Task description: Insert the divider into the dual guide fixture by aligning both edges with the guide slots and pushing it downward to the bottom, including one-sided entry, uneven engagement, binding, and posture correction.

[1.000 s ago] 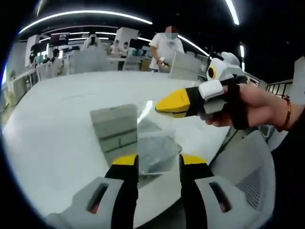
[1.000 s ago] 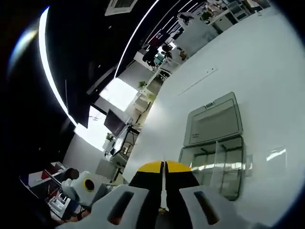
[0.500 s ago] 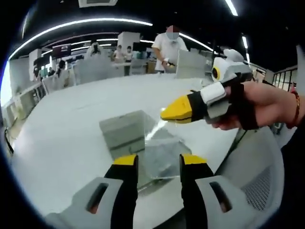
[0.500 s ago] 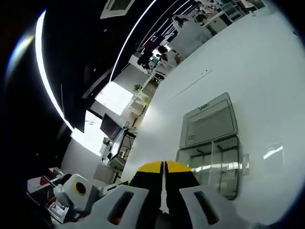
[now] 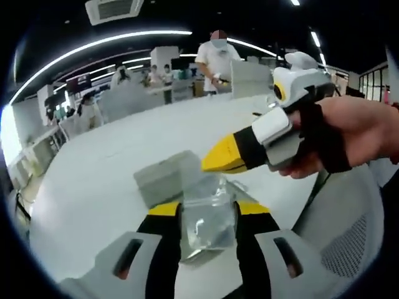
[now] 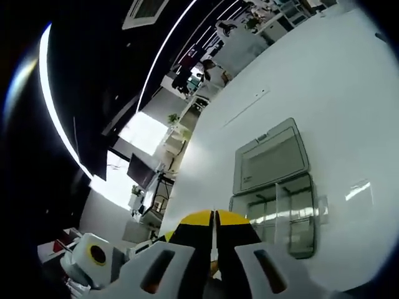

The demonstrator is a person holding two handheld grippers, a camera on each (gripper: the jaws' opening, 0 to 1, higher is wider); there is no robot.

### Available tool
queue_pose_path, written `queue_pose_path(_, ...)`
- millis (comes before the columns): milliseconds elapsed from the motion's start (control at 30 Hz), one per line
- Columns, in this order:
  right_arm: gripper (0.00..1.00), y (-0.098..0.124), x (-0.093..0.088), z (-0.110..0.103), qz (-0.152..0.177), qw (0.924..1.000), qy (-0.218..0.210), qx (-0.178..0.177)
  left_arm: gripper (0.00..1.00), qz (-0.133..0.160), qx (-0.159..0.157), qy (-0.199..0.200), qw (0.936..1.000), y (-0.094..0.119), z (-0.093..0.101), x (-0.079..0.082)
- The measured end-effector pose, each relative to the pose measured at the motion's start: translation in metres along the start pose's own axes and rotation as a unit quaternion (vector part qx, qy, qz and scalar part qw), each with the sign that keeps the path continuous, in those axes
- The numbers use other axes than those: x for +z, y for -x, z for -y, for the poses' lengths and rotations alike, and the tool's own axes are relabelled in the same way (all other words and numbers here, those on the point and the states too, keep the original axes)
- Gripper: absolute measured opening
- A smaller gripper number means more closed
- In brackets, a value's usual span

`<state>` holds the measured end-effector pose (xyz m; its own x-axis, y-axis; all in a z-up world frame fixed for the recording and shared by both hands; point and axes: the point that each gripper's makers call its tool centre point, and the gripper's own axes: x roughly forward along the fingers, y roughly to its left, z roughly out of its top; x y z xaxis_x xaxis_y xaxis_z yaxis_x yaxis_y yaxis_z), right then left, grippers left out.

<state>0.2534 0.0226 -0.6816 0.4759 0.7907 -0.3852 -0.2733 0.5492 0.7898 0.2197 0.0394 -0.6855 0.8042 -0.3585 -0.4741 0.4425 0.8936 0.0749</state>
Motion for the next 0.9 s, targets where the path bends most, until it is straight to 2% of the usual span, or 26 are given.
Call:
queue_pose_path(200,0.00,-0.006,-0.005,-0.004,-0.011,0.9998,-0.015,0.004,0.26,0.003,0.013,-0.005,0.9999,-0.003,-0.005,0.005)
queue_pose_path(467,0.00,-0.009,-0.006,0.000,-0.013,0.9989,-0.044,-0.007,0.24,-0.024,0.023,-0.029,0.9990,-0.008,-0.006,-0.005)
queue_pose_path(633,0.00,-0.009,-0.008,0.000,-0.014,0.9981,-0.060,-0.005,0.18,-0.023,0.024,-0.053,0.9981,-0.009,-0.006,-0.002)
queue_pose_path(733,0.00,-0.009,-0.009,0.002,-0.016,0.9976,-0.067,-0.006,0.16,-0.029,0.023,-0.072,0.9967,-0.010,-0.005,-0.003)
queue_pose_path(900,0.00,-0.008,-0.007,0.007,-0.013,0.9961,-0.086,-0.012,0.16,-0.042,0.030,-0.138,0.9891,-0.011,-0.003,-0.005)
